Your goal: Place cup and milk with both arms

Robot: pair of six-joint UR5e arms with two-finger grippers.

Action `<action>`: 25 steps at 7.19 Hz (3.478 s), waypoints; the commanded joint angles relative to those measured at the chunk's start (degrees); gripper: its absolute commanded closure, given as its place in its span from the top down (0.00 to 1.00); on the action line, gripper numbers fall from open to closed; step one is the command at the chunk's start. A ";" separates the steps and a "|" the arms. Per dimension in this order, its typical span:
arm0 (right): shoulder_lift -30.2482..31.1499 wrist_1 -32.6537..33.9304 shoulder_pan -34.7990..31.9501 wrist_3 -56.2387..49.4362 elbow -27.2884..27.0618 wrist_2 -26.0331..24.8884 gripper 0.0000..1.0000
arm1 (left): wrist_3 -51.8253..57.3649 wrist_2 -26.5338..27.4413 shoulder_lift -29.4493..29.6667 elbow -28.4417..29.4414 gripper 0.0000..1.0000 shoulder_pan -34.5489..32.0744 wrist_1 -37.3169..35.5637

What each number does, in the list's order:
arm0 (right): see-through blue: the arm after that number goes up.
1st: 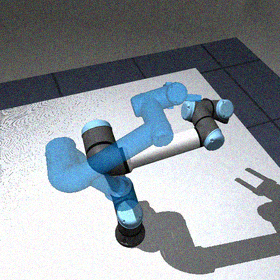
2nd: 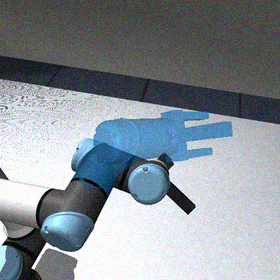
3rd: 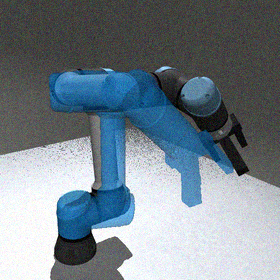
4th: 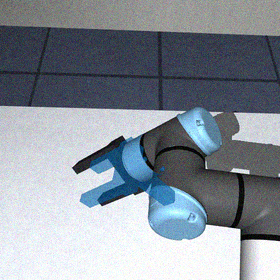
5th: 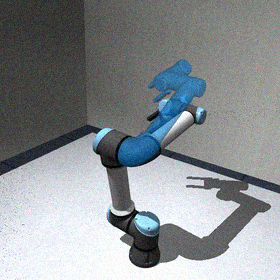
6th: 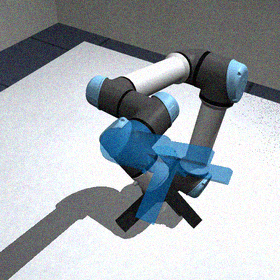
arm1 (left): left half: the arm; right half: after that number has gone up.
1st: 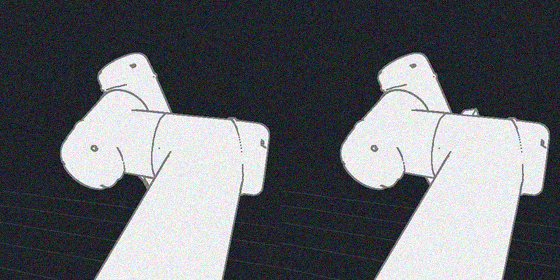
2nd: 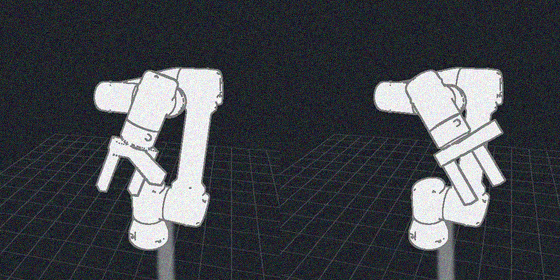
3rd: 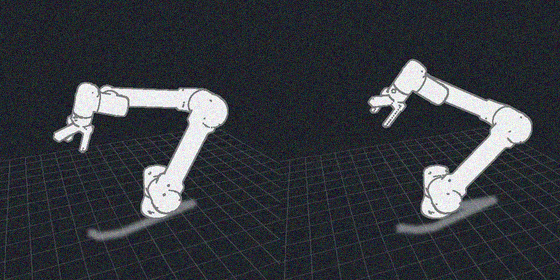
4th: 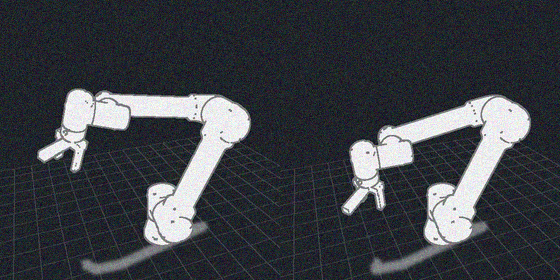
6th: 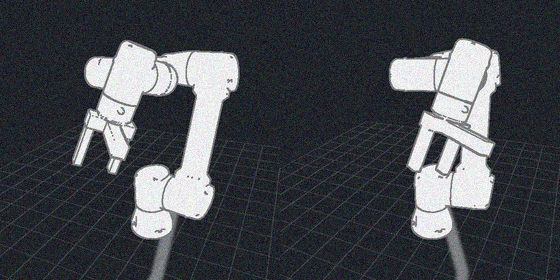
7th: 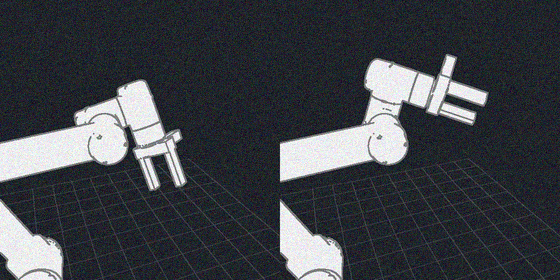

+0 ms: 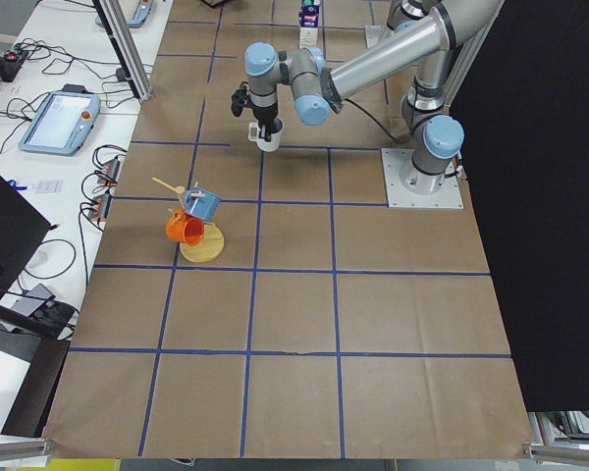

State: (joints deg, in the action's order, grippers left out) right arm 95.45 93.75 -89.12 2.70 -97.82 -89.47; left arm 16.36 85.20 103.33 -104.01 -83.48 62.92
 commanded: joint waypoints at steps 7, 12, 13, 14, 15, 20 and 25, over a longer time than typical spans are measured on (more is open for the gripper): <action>0.18 0.38 0.17 -0.51 -1.50 0.09 1.00 | -9.51 -0.47 26.13 30.88 0.00 -15.92 1.85; 0.26 0.38 0.96 -0.86 -1.50 0.00 1.00 | -9.51 -0.56 27.80 31.94 0.69 -16.19 1.85; 0.26 0.38 0.97 -0.86 -1.50 0.00 1.00 | -8.99 -0.48 27.71 31.94 0.72 -16.27 2.03; 0.26 0.55 1.14 -1.81 -1.50 -0.09 1.00 | -9.16 -0.47 27.71 32.03 0.80 -16.27 2.20; 0.26 0.73 1.49 -5.74 -1.50 -0.78 1.00 | -9.42 -0.39 27.37 31.94 0.83 -16.27 2.20; 8.84 0.38 14.94 -15.12 -10.34 0.26 1.00 | -9.25 2.40 11.49 31.68 0.99 -14.26 21.21; 8.61 12.65 14.94 -15.01 -20.02 0.18 1.00 | -8.63 3.39 -9.86 21.96 1.00 -10.04 35.51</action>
State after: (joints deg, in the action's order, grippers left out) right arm 104.17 102.19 -74.18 -12.33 -114.69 -89.30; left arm 7.68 88.78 98.82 -77.92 -94.23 97.81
